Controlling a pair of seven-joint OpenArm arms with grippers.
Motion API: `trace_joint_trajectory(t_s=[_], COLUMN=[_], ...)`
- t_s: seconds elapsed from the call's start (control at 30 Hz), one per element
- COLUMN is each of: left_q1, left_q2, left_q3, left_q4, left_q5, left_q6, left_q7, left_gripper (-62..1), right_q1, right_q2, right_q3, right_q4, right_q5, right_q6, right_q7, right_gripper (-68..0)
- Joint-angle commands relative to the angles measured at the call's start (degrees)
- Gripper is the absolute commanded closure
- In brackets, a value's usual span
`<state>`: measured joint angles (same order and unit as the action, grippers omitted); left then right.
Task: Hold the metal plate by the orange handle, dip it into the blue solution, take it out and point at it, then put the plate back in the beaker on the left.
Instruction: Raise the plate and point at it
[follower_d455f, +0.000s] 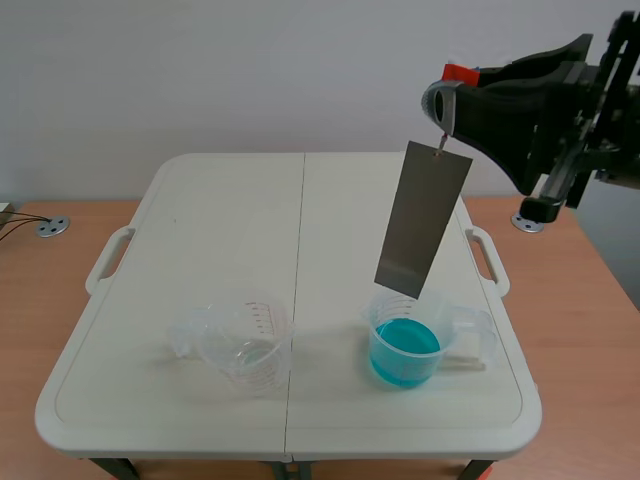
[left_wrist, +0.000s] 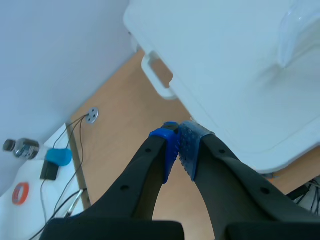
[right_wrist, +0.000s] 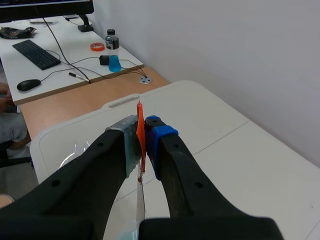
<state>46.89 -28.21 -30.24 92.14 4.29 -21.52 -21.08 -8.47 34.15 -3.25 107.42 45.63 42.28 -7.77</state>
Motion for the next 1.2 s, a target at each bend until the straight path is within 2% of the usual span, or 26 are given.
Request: trace_joint_trajectory(t_s=[0.0,0.13,0.33,0.8,1.17], left_q1=[-1.60,-6.21,-16.06,-33.57,-42.51], left_q2=[-1.11,-3.19,-3.41,-2.89,3.17], left_q3=[0.98,5.64,15.30,36.87,46.23], left_q4=[0.28,0.28,0.22,-3.48,-9.29], left_q5=[-0.46,-0.42,-0.22,-0.22,-0.20], left_q6=[-2.01,-6.97,-9.73,-11.85,-13.00], left_q7=[-0.55,-0.09,2.49,4.11,6.23], left_gripper=[-1.9,-1.9,-1.9,-1.9,-1.9], right_q1=[0.52,0.52,0.52,0.52,0.55], right_q2=[0.76,0.76,0.76,0.74,0.74], right_q3=[1.11,1.88,2.49,2.56,2.56], right_q4=[1.57,2.47,2.91,2.91,2.91], right_q5=[1.79,3.28,4.50,5.90,5.88], right_q6=[0.44,0.44,0.44,0.44,0.44], right_q7=[0.09,-0.96,-1.79,-2.25,-2.25], right_gripper=[-1.3,-1.3,-1.3,-1.3,-1.3])
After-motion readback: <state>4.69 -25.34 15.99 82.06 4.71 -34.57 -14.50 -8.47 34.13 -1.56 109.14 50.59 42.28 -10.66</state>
